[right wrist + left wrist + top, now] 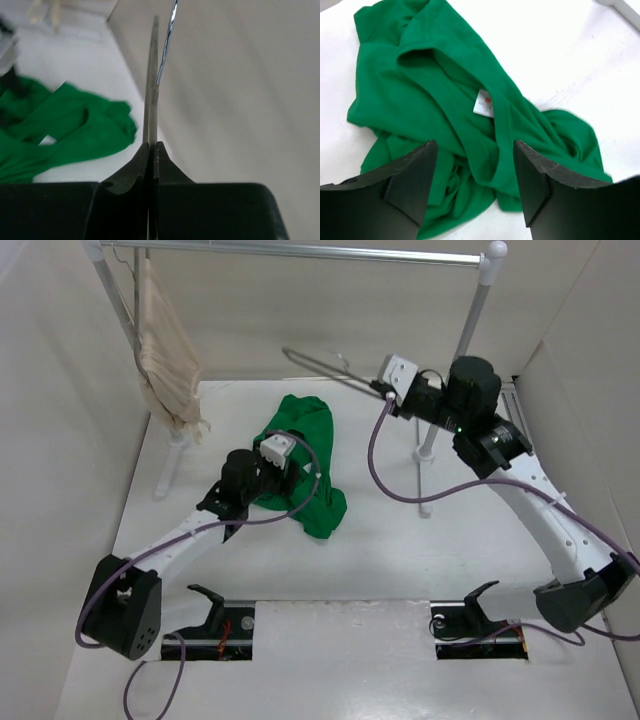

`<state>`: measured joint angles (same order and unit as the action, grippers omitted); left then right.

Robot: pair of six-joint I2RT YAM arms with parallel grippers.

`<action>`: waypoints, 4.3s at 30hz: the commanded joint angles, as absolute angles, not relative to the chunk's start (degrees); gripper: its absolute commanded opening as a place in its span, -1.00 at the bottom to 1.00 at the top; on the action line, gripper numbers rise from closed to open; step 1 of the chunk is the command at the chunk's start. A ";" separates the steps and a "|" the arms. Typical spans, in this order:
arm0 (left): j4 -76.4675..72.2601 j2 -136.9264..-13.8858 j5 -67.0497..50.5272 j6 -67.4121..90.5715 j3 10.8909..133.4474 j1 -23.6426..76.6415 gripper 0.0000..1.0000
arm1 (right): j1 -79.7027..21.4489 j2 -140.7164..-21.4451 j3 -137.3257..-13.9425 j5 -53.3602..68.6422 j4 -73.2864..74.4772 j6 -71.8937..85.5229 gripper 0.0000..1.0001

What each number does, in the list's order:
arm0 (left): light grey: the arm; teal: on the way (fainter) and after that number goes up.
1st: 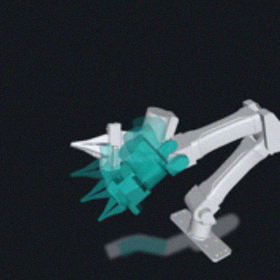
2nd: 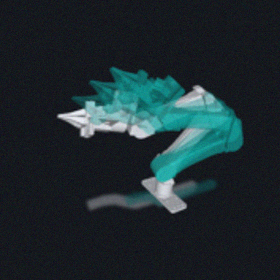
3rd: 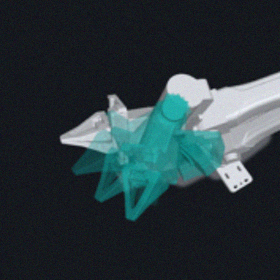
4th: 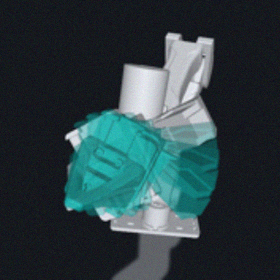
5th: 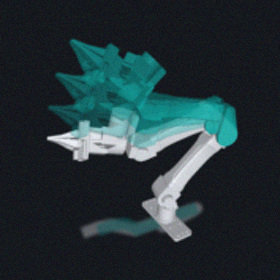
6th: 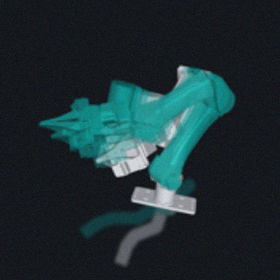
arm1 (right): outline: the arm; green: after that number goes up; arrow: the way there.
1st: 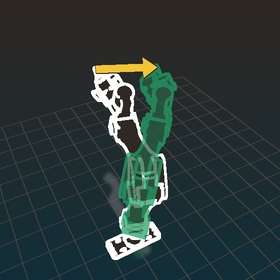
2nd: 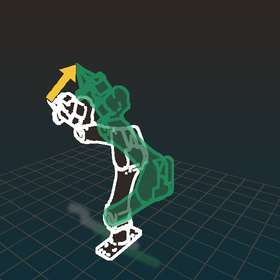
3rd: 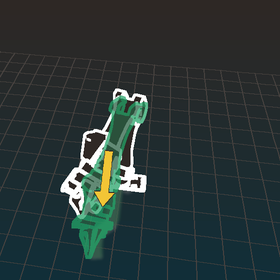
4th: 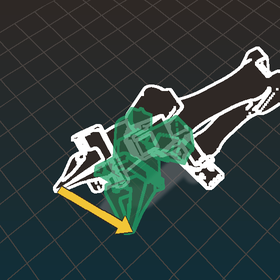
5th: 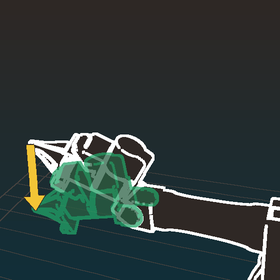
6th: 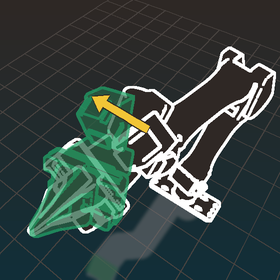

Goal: Place the t-shirt on the hanger
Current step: Place tshirt on hanger

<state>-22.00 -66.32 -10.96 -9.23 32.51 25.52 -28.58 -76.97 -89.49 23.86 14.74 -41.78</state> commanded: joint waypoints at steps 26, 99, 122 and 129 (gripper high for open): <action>10.11 -110.65 -20.22 -25.31 84.38 17.05 0.13 | -12.30 -74.88 -62.05 33.93 10.02 -38.14 -1.00; 15.47 -101.51 -2.81 -22.85 86.57 24.70 -1.00 | -45.18 -66.79 -50.70 2.63 -3.60 -26.72 -1.00; 25.66 -102.66 -12.83 -14.68 94.39 24.70 -1.00 | -45.79 -69.09 -49.41 -11.50 -21.09 -17.23 -1.00; 26.89 -102.66 -12.49 -12.57 97.99 24.70 -1.00 | -45.79 -62.41 -47.72 -18.09 -19.26 -13.55 -1.00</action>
